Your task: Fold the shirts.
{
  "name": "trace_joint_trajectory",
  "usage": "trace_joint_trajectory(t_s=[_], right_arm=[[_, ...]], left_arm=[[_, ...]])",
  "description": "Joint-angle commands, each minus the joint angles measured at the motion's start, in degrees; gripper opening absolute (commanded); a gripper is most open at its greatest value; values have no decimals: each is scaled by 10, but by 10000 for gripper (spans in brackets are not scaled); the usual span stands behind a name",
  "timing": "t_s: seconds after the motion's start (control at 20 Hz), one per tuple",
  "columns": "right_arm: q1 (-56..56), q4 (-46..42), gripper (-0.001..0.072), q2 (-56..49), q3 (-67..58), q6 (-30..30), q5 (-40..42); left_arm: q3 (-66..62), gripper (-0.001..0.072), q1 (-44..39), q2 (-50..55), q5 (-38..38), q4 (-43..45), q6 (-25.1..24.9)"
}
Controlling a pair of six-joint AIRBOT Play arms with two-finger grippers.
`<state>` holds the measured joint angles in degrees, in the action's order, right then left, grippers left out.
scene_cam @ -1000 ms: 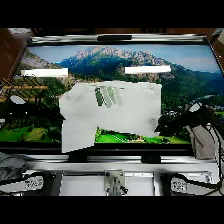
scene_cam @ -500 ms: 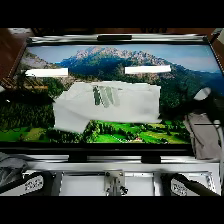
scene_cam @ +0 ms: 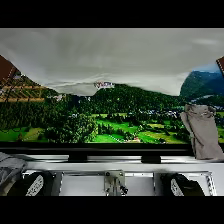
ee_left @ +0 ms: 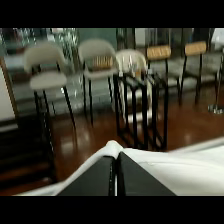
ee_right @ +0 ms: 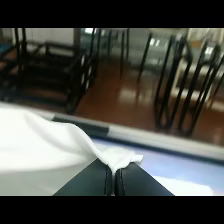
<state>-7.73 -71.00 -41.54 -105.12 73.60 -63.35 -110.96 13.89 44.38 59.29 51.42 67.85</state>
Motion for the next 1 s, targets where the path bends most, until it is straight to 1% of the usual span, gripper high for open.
trace_joint_trajectory(t_s=[0.0, 0.1, 0.2, 0.3, 0.45, 0.6, 0.65, 0.7, 0.75, 0.8, 0.85, 0.95], right_arm=[[0, -72, 70, 78, -42, 32, -6], [0, -120, 70, 92, -42, 52, -50], [0, -150, 70, 87, -41, 52, -101], [0, -162, 70, 66, -41, 52, -147], [0, -166, 70, 0, -31, 46, -219], [0, -161, 70, -85, 47, 45, -264], [0, -162, 70, -111, 89, 45, -263], [0, -161, 70, -135, 133, 45, -247], [1, -157, 70, -163, 180, 46, -213], [2, -148, 70, -190, 219, 46, -170], [4, -129, 70, -224, 252, 46, -114], [21, -104, 70, -306, 270, 48, -7]], left_arm=[[-37, 32, 0, -80, 4, 66, 73], [-37, 31, 0, -96, 55, 103, 90], [-37, 31, 0, -94, 110, 106, 90], [-19, 32, 0, -86, 144, 106, 89], [51, 31, 0, -71, 154, 106, 82], [169, 32, 0, -40, 154, 106, 72], [218, 32, 0, -24, 153, 106, 72], [268, 32, 0, -3, 147, 106, 61], [311, 32, -2, 21, 132, 105, 43], [348, 31, -7, 49, 110, 105, 28], [376, 31, -15, 87, 80, 105, 23], [386, 32, -41, 178, 25, 104, 23]])
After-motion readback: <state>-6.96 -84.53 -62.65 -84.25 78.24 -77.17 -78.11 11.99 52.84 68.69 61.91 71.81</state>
